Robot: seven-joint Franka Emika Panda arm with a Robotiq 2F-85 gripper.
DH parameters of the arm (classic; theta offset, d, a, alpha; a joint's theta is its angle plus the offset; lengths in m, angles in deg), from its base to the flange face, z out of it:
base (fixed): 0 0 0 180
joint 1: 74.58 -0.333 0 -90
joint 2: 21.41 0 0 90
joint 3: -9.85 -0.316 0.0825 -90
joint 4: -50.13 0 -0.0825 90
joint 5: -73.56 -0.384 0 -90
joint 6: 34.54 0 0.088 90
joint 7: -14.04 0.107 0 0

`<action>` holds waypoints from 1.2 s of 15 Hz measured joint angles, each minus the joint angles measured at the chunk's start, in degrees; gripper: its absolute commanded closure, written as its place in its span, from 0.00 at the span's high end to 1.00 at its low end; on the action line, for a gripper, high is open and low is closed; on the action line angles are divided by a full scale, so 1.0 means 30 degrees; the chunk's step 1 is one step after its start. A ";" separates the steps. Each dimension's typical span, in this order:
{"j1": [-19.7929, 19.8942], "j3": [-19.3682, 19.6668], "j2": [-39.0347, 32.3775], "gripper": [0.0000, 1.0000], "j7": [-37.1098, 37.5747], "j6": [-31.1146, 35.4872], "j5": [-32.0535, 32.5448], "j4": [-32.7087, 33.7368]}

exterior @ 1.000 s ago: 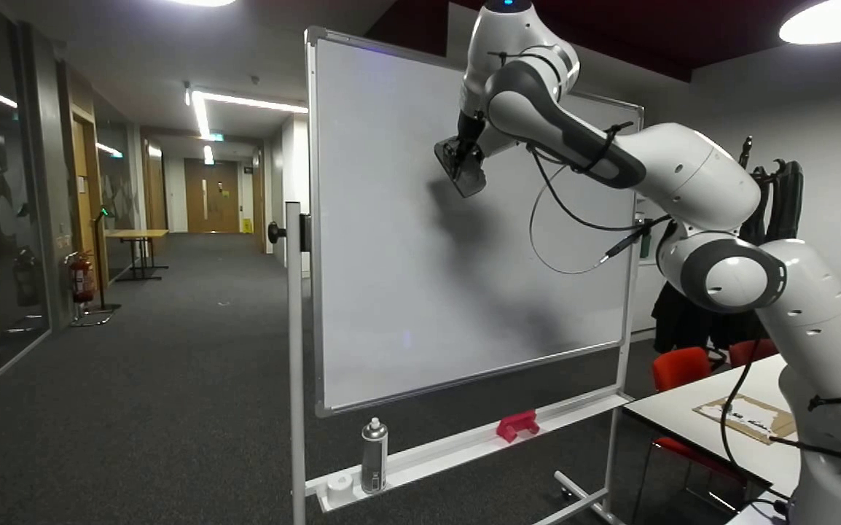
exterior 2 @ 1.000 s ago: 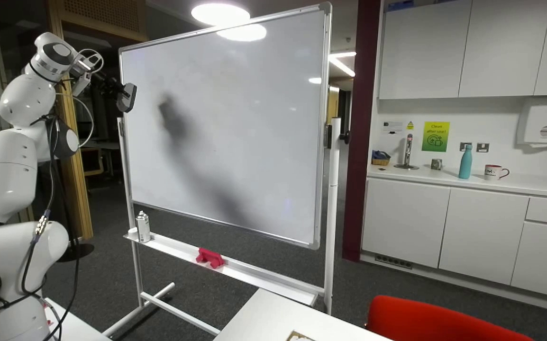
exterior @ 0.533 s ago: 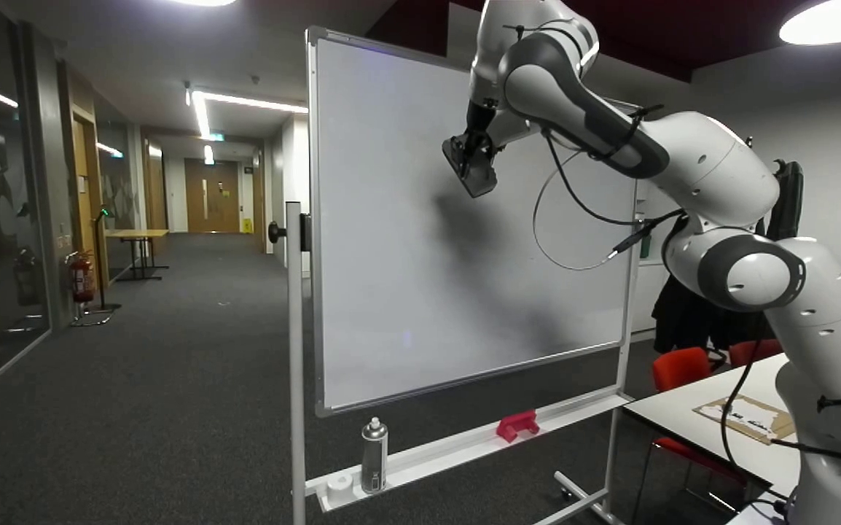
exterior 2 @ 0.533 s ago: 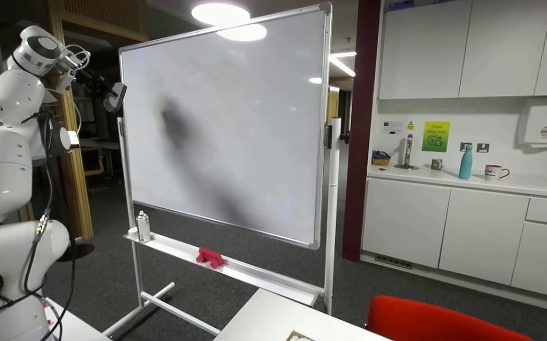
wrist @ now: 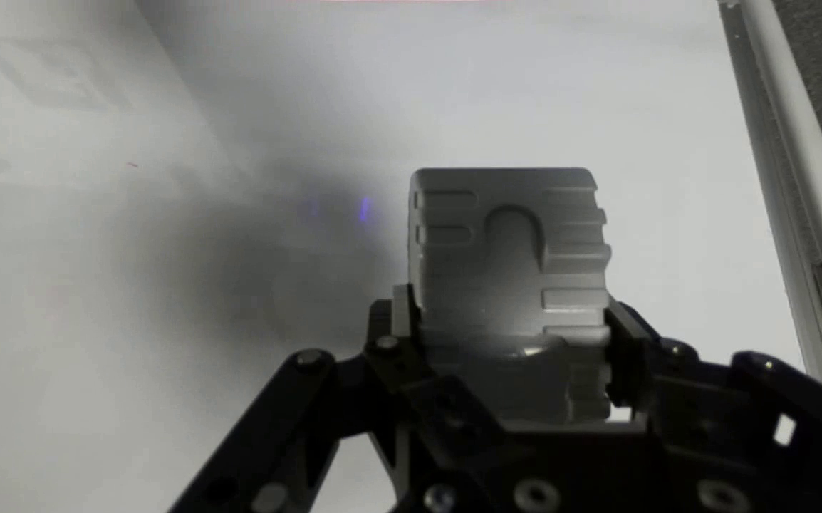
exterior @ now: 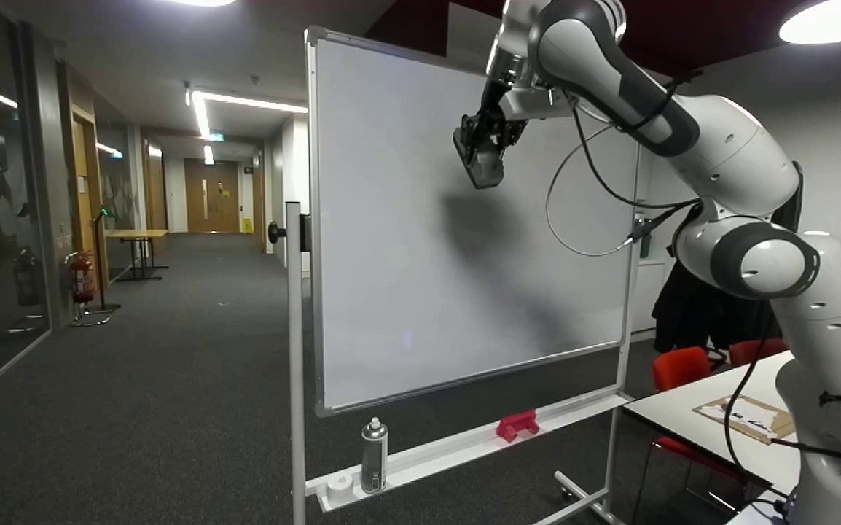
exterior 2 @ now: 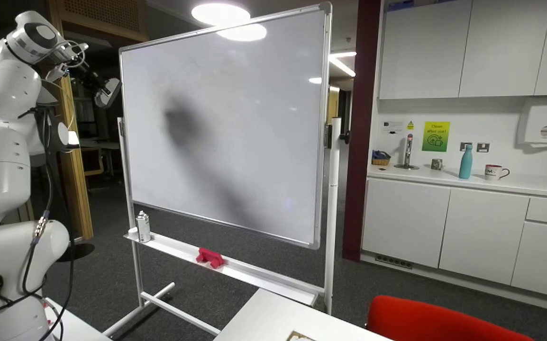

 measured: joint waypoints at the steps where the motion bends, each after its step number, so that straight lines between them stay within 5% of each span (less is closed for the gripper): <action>1: 0.0128 0.0000 0.0169 0.35 0.0427 -0.0006 -0.0426 0.0000; 18: 0.2624 -0.0374 0.2100 0.35 0.3878 -0.3047 -0.3069 0.0002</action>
